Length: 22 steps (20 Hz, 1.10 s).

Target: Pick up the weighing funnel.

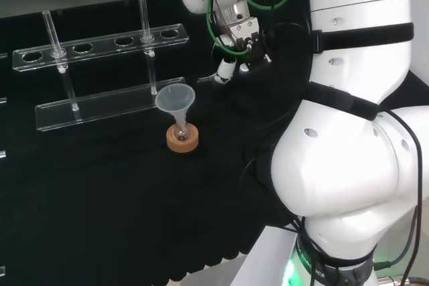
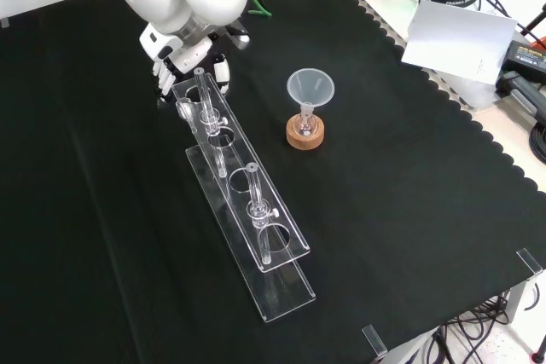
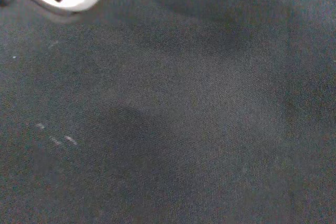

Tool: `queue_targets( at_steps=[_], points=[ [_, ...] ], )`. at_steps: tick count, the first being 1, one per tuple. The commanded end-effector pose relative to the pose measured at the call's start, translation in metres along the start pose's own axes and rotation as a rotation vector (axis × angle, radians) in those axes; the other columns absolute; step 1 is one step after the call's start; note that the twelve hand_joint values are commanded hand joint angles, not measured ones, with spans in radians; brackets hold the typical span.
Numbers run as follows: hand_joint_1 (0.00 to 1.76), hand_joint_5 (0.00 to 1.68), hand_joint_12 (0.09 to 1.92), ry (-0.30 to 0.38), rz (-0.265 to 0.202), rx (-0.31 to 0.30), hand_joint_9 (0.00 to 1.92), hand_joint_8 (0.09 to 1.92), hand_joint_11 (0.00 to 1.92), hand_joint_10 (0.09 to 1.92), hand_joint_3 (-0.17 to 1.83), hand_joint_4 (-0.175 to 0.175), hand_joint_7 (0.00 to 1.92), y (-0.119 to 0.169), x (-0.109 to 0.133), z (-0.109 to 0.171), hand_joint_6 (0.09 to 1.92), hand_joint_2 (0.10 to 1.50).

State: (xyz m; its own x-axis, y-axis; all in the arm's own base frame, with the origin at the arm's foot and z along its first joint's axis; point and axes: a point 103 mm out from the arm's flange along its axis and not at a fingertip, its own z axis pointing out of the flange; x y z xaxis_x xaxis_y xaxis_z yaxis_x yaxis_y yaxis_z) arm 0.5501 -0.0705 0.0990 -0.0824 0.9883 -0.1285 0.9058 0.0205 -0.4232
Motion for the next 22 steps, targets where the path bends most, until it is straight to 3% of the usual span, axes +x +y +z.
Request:
queue_targets(
  at_steps=[1, 15, 22],
  points=[
    [0.89, 0.62, 1.27, -0.029, 0.022, 0.002, 0.71, 0.66, 0.53, 0.54, 0.57, -0.014, 0.55, 0.011, 0.001, 0.003, 0.1, 0.54],
    [0.92, 0.75, 1.25, -0.057, 0.058, 0.014, 0.76, 0.64, 0.56, 0.51, 0.6, 0.006, 0.6, 0.023, -0.005, 0.008, 0.21, 0.54],
    [0.94, 0.67, 1.25, -0.055, 0.053, 0.02, 0.79, 0.63, 0.57, 0.47, 0.63, 0.012, 0.62, 0.028, -0.011, 0.013, 0.58, 0.54]
  ],
)
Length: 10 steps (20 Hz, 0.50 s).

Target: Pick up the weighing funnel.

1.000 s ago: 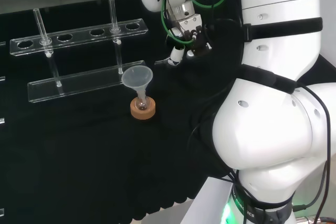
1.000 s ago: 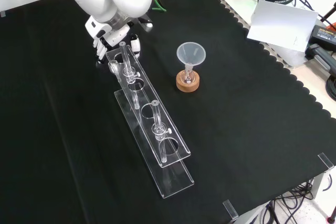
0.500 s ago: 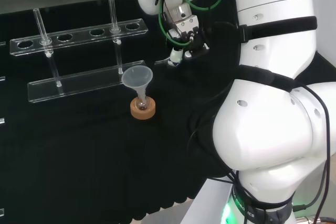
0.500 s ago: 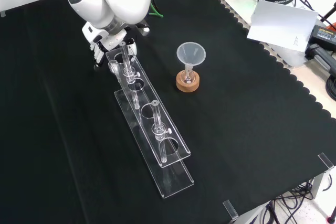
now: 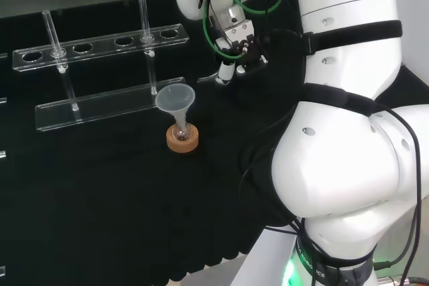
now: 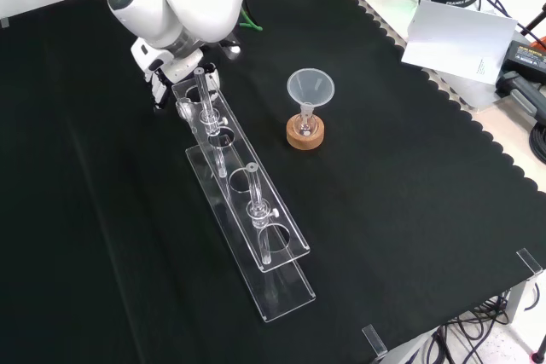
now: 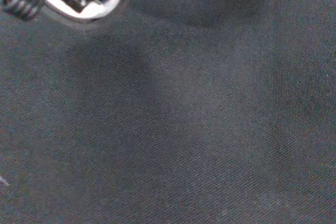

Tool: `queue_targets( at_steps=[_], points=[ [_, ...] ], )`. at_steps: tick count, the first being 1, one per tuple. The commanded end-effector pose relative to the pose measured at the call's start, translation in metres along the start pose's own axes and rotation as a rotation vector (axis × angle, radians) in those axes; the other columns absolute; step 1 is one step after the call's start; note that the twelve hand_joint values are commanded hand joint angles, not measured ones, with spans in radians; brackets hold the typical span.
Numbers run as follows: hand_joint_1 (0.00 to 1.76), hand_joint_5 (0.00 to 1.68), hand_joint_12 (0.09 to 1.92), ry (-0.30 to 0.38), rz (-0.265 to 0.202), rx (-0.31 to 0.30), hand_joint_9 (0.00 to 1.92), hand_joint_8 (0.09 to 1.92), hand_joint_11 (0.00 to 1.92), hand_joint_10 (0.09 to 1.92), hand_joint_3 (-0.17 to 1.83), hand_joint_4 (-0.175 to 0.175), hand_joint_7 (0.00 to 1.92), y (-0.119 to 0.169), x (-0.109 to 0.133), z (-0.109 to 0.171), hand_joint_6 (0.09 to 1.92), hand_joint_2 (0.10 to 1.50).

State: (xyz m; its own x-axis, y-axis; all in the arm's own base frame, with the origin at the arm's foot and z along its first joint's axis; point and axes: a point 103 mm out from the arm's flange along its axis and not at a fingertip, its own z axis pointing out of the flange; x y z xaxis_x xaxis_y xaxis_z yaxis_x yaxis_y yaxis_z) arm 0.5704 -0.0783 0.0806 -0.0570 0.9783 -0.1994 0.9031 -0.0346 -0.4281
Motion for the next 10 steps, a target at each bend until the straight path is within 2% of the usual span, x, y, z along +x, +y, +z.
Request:
queue_targets(
  at_steps=[1, 10],
  points=[
    [0.94, 0.67, 1.25, -0.002, -0.001, 0.005, 0.79, 0.63, 0.57, 0.47, 0.63, 0.014, 0.63, 0.0023, -0.0044, 0.0039, 0.6, 0.54],
    [0.95, 0.73, 1.24, -0.001, 0.003, 0.004, 0.81, 0.63, 0.61, 0.47, 0.64, 0.022, 0.65, 0.0055, -0.0081, 0.0102, 0.66, 0.55]
  ],
)
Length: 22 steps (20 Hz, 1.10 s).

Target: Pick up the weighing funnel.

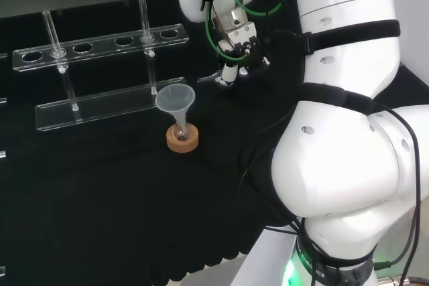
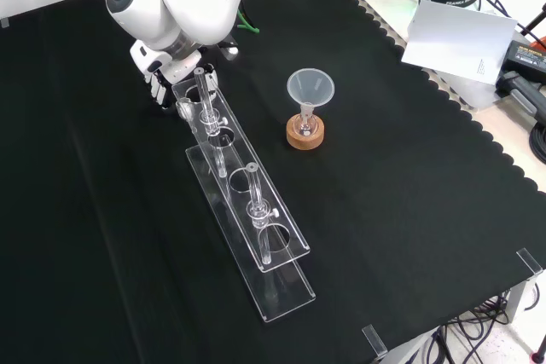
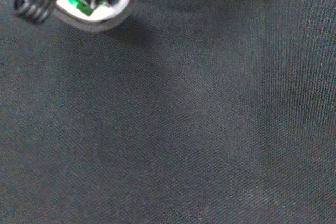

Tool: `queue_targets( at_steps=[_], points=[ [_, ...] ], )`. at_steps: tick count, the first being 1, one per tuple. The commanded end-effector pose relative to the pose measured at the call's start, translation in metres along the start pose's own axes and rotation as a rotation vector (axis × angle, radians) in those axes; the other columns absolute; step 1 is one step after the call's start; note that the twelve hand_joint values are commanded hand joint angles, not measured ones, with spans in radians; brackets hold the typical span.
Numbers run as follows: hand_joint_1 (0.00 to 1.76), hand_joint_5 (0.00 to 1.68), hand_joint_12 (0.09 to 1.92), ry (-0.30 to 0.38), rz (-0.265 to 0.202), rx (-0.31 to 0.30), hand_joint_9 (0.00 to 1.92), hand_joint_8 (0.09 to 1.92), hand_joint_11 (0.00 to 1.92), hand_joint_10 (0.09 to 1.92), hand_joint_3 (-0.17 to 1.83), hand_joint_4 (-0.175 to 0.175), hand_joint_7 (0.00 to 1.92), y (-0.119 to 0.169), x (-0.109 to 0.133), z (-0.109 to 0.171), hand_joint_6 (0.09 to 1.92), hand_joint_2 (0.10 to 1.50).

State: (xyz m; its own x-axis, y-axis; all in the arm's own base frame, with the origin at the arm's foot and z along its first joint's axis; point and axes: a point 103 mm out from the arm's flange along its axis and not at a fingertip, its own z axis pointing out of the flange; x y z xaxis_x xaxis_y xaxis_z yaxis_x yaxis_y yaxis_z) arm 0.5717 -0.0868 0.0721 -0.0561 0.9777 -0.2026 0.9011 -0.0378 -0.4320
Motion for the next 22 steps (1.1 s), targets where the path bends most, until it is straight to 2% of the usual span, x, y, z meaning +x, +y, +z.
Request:
queue_targets(
  at_steps=[1, 22],
  points=[
    [0.95, 0.73, 1.24, 0.003, 0.001, -0.001, 0.81, 0.63, 0.61, 0.47, 0.64, 0.022, 0.65, 0.0, -0.001, 0.001, 0.66, 0.55],
    [0.95, 0.72, 1.23, 0.002, -0.006, 0.004, 0.82, 0.63, 0.62, 0.47, 0.65, 0.015, 0.65, 0.006, 0.01, -0.001, 0.69, 0.56]
  ],
)
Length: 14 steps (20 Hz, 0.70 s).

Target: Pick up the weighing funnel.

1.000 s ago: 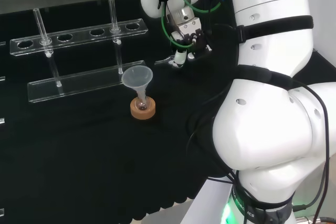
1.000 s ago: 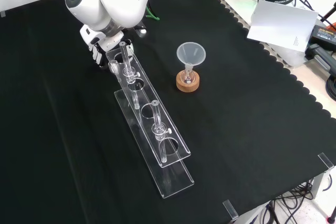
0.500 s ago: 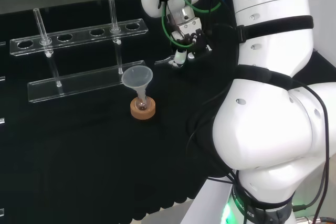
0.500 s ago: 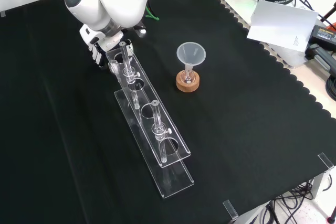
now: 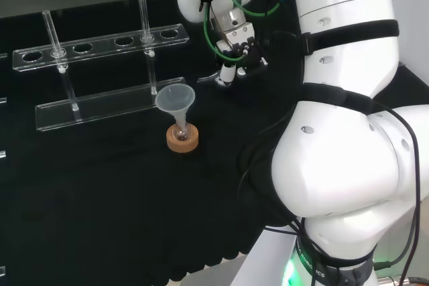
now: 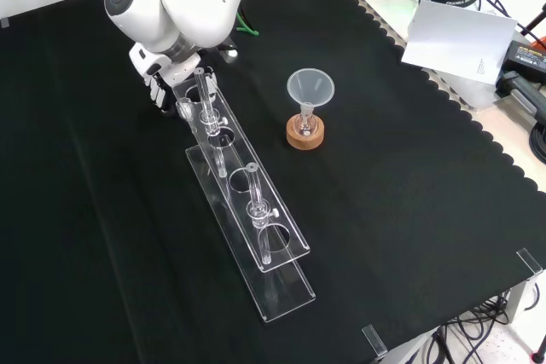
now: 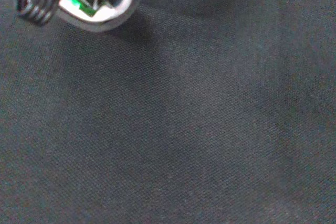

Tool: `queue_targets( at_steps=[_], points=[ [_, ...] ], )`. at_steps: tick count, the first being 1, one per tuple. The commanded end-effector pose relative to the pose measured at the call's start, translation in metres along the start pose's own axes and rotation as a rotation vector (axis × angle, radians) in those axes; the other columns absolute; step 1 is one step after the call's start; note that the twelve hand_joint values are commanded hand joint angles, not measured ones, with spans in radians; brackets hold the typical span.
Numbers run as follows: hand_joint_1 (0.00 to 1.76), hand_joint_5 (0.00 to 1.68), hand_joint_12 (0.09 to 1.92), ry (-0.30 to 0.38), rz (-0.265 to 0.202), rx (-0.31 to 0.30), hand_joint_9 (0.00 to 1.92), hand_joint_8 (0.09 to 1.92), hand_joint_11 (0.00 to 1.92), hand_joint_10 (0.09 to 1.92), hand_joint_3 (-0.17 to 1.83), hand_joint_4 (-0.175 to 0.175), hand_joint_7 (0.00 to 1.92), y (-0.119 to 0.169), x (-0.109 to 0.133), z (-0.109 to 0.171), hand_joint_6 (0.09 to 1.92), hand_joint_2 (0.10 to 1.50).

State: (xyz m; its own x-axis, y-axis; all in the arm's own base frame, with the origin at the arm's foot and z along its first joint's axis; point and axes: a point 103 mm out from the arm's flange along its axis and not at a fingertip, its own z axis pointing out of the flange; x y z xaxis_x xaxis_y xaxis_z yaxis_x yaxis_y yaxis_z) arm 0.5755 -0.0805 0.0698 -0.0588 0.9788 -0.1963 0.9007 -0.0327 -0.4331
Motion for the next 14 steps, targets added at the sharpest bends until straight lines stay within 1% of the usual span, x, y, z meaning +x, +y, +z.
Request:
queue_targets(
  at_steps=[1, 3, 6, 9, 13, 14],
  points=[
    [0.94, 0.72, 1.23, -0.002, -0.001, 0.003, 0.82, 0.63, 0.62, 0.47, 0.65, 0.015, 0.65, 0.002, 0.004, 0.0, 0.69, 0.56],
    [0.94, 0.72, 1.23, 0.0, -0.005, 0.002, 0.82, 0.63, 0.62, 0.47, 0.65, 0.014, 0.65, 0.002, 0.004, 0.0, 0.69, 0.56],
    [0.94, 0.73, 1.22, -0.017, -0.01, 0.002, 0.82, 0.63, 0.63, 0.47, 0.65, 0.013, 0.66, 0.002, 0.005, -0.002, 0.69, 0.56],
    [0.94, 0.75, 1.22, -0.029, -0.006, 0.007, 0.82, 0.63, 0.63, 0.47, 0.65, 0.017, 0.66, 0.003, 0.007, -0.006, 0.7, 0.57],
    [0.96, 0.94, 1.21, -0.047, 0.012, -0.004, 0.85, 0.64, 0.65, 0.46, 0.65, 0.045, 0.67, 0.003, 0.012, -0.01, 0.69, 0.6],
    [1.0, 1.02, 1.2, -0.055, 0.02, -0.008, 0.86, 0.64, 0.67, 0.46, 0.55, 0.093, 0.68, 0.002, 0.012, -0.01, 0.72, 0.69]
  ],
)
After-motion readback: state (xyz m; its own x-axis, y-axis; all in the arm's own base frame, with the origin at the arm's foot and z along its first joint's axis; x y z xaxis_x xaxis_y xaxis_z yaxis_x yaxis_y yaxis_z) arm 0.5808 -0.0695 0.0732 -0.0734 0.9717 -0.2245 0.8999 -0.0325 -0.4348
